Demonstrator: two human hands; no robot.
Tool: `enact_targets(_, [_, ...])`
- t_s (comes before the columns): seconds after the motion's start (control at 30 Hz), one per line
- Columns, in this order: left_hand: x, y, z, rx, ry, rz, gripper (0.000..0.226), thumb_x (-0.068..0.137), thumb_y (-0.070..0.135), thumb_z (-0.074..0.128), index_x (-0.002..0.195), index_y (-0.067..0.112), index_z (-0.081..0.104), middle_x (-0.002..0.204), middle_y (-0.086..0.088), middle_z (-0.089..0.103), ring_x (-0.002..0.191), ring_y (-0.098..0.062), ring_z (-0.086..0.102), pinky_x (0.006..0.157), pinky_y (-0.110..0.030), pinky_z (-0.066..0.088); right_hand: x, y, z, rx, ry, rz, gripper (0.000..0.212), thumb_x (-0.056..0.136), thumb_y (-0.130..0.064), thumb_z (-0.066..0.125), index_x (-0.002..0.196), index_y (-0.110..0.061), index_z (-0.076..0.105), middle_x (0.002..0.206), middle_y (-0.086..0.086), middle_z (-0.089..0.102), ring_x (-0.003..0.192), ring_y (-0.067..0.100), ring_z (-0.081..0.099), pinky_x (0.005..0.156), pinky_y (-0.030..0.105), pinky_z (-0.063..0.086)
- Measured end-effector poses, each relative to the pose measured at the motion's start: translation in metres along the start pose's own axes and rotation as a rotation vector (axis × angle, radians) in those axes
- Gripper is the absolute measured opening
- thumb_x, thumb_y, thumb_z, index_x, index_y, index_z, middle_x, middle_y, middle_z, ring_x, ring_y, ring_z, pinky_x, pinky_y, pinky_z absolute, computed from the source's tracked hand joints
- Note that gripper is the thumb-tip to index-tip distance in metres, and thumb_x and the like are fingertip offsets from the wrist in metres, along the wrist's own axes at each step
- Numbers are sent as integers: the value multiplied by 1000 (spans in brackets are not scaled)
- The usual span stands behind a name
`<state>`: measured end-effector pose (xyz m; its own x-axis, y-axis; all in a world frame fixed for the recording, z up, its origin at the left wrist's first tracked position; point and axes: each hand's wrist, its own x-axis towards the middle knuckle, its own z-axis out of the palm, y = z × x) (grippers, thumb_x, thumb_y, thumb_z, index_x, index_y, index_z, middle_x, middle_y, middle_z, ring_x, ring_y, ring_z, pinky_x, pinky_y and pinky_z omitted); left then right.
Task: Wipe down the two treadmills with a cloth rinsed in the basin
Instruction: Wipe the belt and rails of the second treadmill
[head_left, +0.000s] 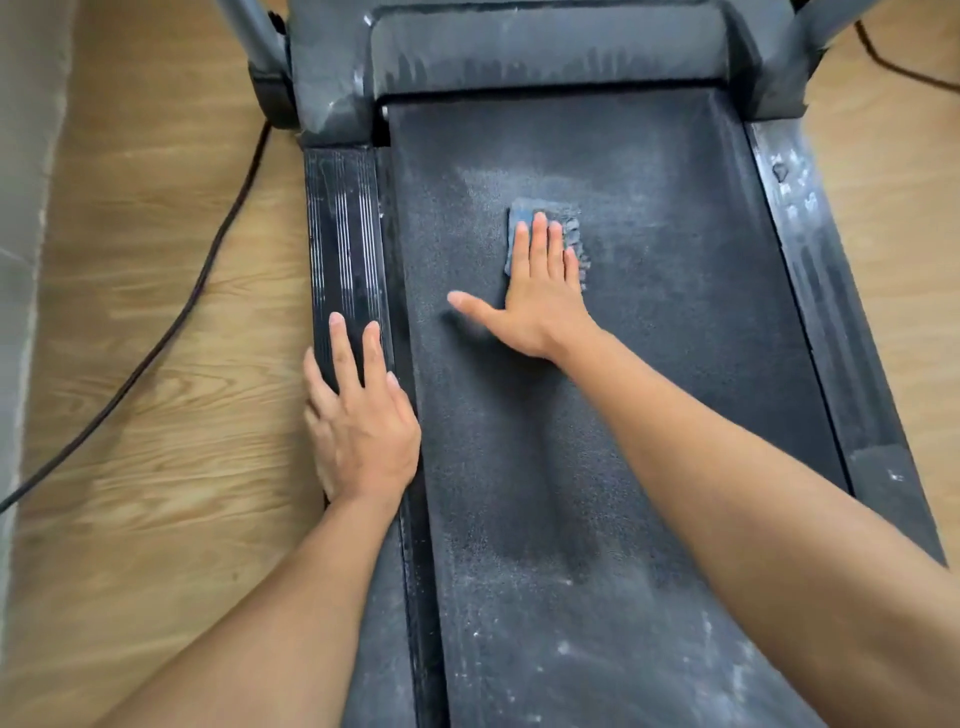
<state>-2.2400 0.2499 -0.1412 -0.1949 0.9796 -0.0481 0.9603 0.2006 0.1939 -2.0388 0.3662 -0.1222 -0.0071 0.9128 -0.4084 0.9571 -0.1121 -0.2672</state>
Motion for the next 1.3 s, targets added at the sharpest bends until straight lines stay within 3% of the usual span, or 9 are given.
enact_targets(0.13, [-1,-1,0,-20,2,-3,61,108,30,44,166,27,26,178,2,5,151,-45,29,100,-62,47,-159,16,64,-96,-41,-236,126,87,-94,32,164,-4,-10,172,17,-21,159,29,-22,130,51,-1])
enact_targets(0.27, [-2,-2,-2,-28,-8,-4,59,109,30,43,166,27,27,178,1,5,151,-45,29,100,-62,48,-284,30,121,-183,-78,-355,122,85,-93,39,163,0,23,173,19,12,159,39,19,121,51,20])
enact_targets(0.47, [2,-1,-1,-41,11,-8,58,108,29,46,164,29,31,177,2,10,150,-44,31,99,-62,48,-149,-3,86,-199,-11,-419,115,92,-86,33,166,-5,0,174,16,-9,161,29,-16,130,50,1])
enact_targets(0.6, [1,-3,3,-51,24,8,54,110,31,41,163,29,32,177,2,12,150,-45,31,101,-62,46,-46,-33,47,-214,-14,-403,108,97,-74,43,166,-8,-10,173,12,-19,160,26,-20,130,48,-3])
enact_targets(0.8, [-1,-3,6,-59,31,-10,54,109,29,42,163,29,34,176,2,14,149,-46,32,101,-64,45,-114,-25,65,-184,-24,-448,99,99,-59,43,166,-5,-7,173,15,-17,160,27,-20,131,47,-4])
enact_targets(0.97, [1,-3,6,-72,33,-19,54,108,28,43,162,29,36,176,2,17,148,-46,35,98,-64,48,-261,10,110,-237,-129,-523,88,88,-46,45,162,0,28,170,23,20,159,37,18,124,51,31])
enact_targets(1.07, [5,-2,6,-64,30,-26,53,108,27,43,161,28,37,175,0,18,147,-47,35,98,-65,48,-297,36,107,-323,-188,-613,73,85,-34,39,152,-8,53,161,15,44,148,28,44,106,40,53])
enact_targets(1.2, [5,-3,8,-57,23,-24,54,107,28,41,161,27,34,176,-1,16,146,-48,34,99,-66,47,-265,45,72,-166,-245,-692,52,88,-16,45,138,-17,60,151,5,56,136,27,55,101,39,55])
enact_targets(1.3, [3,-1,9,-62,26,-21,55,107,29,40,161,28,33,176,0,16,147,-47,33,102,-65,46,-231,32,57,-4,-99,-580,40,91,-18,53,130,-21,58,134,0,56,114,27,56,93,40,51])
